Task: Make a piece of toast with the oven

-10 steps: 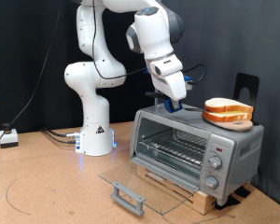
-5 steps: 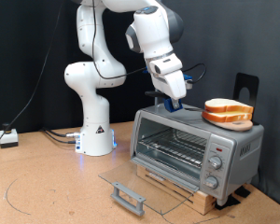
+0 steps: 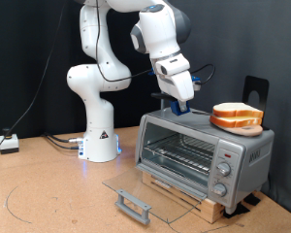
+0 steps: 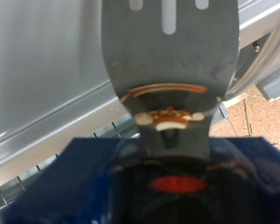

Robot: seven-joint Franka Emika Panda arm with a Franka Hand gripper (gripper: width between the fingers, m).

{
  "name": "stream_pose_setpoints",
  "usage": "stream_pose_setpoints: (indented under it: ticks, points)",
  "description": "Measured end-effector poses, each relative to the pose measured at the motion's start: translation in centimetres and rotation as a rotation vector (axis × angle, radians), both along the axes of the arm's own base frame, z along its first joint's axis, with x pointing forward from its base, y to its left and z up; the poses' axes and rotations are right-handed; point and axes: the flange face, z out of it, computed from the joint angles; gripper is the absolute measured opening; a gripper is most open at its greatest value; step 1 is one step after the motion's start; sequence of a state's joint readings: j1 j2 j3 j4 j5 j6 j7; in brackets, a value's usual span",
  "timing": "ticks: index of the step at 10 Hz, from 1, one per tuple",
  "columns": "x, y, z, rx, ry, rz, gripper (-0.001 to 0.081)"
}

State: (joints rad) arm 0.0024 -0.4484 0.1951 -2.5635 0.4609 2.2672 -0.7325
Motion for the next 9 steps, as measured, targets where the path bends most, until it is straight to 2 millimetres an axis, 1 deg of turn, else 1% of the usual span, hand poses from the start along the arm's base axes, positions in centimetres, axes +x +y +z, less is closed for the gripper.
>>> stream_pose_setpoints:
  ticks: [3,7,9]
  points:
    - [0.44,0.0,0.41,0.0,-0.009,-0.012,0.0396]
    - [0.47,0.17,0.23,-0.003,-0.002,-0.006,0.0396]
    - [0.5,-0.13,0.28,0.0,0.0,-0.002,0.0396]
